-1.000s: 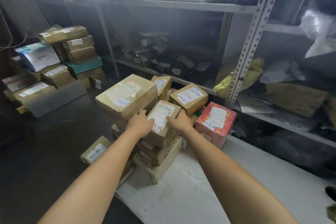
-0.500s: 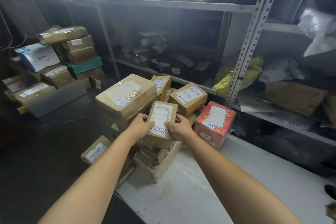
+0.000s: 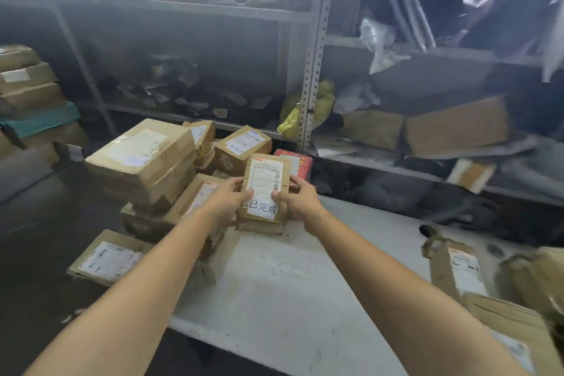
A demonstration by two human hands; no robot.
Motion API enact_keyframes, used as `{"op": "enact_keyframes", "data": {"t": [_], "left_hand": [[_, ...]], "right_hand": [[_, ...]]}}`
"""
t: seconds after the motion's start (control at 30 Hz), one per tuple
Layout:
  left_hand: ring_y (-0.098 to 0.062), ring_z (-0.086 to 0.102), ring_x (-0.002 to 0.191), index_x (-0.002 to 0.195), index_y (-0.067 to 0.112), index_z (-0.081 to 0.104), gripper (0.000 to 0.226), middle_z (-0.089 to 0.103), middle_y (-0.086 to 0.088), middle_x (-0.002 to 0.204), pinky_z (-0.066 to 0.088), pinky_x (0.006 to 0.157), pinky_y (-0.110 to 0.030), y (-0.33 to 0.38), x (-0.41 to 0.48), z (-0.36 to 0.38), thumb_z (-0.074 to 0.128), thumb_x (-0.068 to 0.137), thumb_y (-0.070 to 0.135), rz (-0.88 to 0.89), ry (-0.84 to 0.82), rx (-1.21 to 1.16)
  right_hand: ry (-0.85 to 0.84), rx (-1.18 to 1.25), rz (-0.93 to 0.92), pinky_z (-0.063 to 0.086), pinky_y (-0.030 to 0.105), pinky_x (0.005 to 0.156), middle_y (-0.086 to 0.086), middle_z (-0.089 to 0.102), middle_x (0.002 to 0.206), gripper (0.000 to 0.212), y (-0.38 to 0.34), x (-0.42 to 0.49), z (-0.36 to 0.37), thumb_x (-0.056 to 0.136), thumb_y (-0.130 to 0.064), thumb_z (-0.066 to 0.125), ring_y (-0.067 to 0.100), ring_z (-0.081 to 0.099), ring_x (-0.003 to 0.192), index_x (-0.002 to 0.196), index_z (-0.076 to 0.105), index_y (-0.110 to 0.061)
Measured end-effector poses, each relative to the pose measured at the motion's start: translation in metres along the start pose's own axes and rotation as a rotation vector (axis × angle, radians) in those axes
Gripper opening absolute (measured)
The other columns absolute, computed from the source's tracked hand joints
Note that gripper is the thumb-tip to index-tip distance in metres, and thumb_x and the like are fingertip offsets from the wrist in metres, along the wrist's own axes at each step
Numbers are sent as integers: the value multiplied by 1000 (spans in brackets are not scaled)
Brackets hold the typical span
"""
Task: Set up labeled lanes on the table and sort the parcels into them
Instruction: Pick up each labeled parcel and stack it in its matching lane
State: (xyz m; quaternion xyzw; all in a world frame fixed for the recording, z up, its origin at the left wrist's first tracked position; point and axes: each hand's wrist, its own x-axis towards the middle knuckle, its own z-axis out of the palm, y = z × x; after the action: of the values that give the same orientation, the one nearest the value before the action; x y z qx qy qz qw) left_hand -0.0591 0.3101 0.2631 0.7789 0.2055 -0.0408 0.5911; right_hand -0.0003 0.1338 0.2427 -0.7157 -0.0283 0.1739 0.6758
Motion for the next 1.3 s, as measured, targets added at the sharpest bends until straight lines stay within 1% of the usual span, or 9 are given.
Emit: {"op": "enact_keyframes", "data": {"t": [0.17,0.27,0.4,0.6,0.8,0.93,1.03,1.2,1.3], "left_hand": [[-19,70,93,140,19,46,47,68,-3,113,59,76,-37,22,-10,84,65,97,19,62,-178,15],[-16,69,87,137,19,46,43,66,2,104,56,63,-28,36,-34,140,63,98,20,93,-268,78],[-25,68,104,137,30,46,46,69,-1,113,57,88,-50,44,-59,200,66,96,32,78,-396,127],[-25,66,108,137,34,44,47,70,-1,116,53,94,-57,65,-97,283,66,96,36,95,-494,169],[-24,68,101,137,31,43,47,72,-1,110,55,90,-53,84,-145,379,66,96,35,111,-537,177],[-22,69,94,137,28,42,47,71,-2,107,57,76,-44,97,-184,442,65,97,32,115,-550,178],[-22,69,94,135,26,43,44,70,-4,109,55,68,-39,106,-210,483,65,97,31,115,-558,185],[-24,70,96,136,28,42,47,70,-4,110,57,70,-41,113,-231,532,66,96,31,119,-587,208],[-26,71,95,137,30,40,49,70,-6,110,60,74,-45,118,-238,557,67,95,32,125,-613,235]], "right_hand": [[203,-37,-4,61,39,84,8,67,127,62,1,-56,-87,84,-3,76,21,68,108,140,52,-12],[295,-49,11,61,34,83,7,68,125,62,9,-92,-138,84,-3,76,19,68,107,140,51,-12],[392,-47,29,58,24,70,-3,67,116,51,19,-139,-196,87,-4,73,16,66,104,133,55,-16],[502,-54,35,56,24,74,0,67,123,55,35,-189,-277,85,-8,75,19,65,110,135,54,-18],[565,-52,66,52,47,102,2,56,141,79,49,-241,-370,82,-16,80,23,58,123,150,39,-18],[587,-19,69,56,50,94,4,56,140,82,58,-278,-433,80,-15,82,26,61,118,149,39,-22],[564,10,70,60,39,84,6,61,134,76,60,-305,-474,83,-11,78,20,66,105,148,40,-23],[563,19,81,58,41,91,7,59,137,73,64,-341,-520,87,-9,75,21,64,108,149,39,-21],[589,16,79,57,27,73,8,57,138,72,72,-353,-545,88,-8,74,16,62,101,150,38,-19]]}}
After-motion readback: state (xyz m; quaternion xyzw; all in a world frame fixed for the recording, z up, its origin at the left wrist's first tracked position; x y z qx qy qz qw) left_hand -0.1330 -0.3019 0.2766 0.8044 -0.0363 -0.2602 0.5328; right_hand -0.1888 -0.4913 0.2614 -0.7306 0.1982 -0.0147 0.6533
